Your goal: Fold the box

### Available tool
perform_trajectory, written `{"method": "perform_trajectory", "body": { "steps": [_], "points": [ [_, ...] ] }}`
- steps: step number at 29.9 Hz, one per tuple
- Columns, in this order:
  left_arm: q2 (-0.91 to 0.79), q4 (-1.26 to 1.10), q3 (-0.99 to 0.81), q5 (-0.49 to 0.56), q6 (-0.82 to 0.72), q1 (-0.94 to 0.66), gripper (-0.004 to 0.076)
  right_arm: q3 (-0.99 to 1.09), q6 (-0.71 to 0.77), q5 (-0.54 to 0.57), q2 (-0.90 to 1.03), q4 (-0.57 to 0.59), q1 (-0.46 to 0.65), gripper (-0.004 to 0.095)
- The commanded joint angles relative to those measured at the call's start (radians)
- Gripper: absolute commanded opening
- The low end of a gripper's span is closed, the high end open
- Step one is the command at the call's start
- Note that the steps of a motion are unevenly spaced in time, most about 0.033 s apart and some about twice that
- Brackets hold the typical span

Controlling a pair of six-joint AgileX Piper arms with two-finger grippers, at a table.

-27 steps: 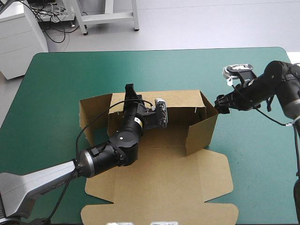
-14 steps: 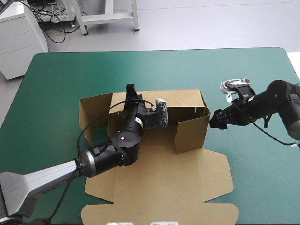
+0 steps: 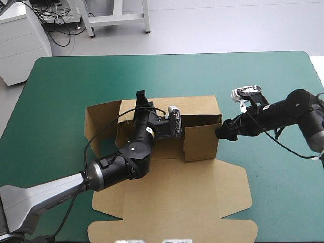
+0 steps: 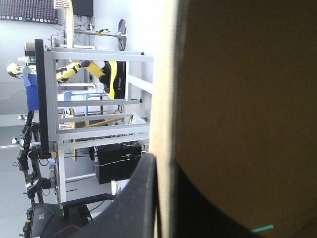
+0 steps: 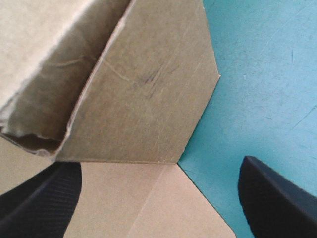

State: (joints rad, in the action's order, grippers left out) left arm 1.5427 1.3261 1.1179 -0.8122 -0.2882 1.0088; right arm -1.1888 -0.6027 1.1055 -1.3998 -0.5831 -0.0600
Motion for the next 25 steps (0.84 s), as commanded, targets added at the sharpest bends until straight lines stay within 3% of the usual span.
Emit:
{"method": "perform_trajectory", "body": {
  "steps": [1,12,19,25],
  "points": [
    [-0.031,-0.001,0.022,0.001,-0.019,0.002,-0.0032,-0.024,-0.016,-0.046,0.011,-0.043,-0.049,0.0792],
    [-0.031,-0.045,0.022,0.008,-0.019,0.002,-0.0031,-0.024,-0.016,-0.139,0.004,0.020,-0.155,0.0792],
    [-0.031,-0.076,0.022,0.019,-0.013,0.002,-0.0031,-0.024,-0.011,-0.234,0.004,0.148,-0.235,0.0789],
    [-0.031,-0.151,0.013,0.024,0.057,0.002,-0.0031,-0.024,-0.005,-0.237,0.006,0.177,-0.247,0.0710]
  ]
}}
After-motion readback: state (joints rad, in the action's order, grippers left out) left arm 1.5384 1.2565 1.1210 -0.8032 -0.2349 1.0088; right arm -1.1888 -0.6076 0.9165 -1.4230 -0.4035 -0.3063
